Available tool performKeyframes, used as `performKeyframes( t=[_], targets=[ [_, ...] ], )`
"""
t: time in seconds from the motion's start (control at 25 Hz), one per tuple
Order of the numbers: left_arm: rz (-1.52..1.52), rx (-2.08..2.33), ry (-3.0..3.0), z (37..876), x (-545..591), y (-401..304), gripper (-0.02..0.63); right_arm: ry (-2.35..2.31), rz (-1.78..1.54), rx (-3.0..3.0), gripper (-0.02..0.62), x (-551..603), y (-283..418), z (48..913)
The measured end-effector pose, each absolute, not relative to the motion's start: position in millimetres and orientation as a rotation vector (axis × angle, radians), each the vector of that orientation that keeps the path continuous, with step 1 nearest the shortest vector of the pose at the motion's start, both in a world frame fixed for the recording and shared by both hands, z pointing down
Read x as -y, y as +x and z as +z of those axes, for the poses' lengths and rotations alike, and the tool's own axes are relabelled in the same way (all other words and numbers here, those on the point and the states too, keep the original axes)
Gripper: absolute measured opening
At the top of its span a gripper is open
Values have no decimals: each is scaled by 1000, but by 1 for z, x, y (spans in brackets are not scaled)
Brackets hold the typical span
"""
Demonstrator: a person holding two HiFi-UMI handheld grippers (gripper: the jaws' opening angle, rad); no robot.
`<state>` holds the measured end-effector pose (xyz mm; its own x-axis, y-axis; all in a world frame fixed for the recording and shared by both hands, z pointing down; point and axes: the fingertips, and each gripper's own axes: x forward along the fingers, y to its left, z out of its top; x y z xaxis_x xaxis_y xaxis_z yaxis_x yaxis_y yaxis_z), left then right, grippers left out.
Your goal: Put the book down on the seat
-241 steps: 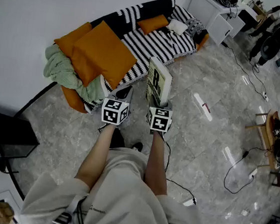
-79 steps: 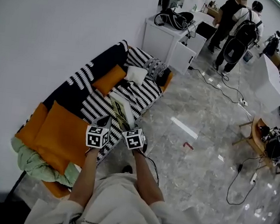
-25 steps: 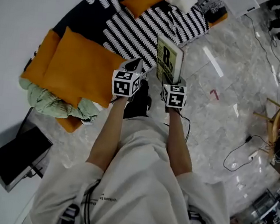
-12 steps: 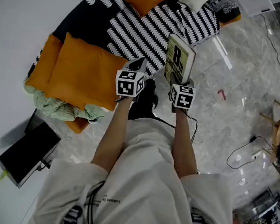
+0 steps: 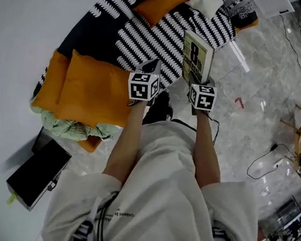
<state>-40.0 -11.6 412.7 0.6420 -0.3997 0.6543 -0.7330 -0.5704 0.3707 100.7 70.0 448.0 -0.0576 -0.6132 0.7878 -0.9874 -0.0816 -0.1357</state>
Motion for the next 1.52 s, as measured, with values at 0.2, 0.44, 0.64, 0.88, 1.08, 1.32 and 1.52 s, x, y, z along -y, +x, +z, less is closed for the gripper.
performKeyframes(
  t=[0.2,0.44,0.64,0.88,1.08,1.32,1.52],
  targets=[
    [678,855,2225,419,34,-37,9,1771,996,1691,160,-47,108,447],
    [685,830,2240,418,57,-33,9,1773,977,1692,160,-22,104,443],
    [680,823,2244,419,69,-31,9,1790,932,1698,160,-7,107,437],
    [691,841,2212,427,80,-30,9,1750,929,1687,160,3,114,445],
    [683,875,2176,438,94,-25,9,1682,898,1720,160,25,118,449],
    [694,930,2101,456,108,-20,9,1663,926,1714,160,49,132,463],
    [728,945,2044,485,110,-9,9,1602,955,1722,160,59,144,488]
  ],
)
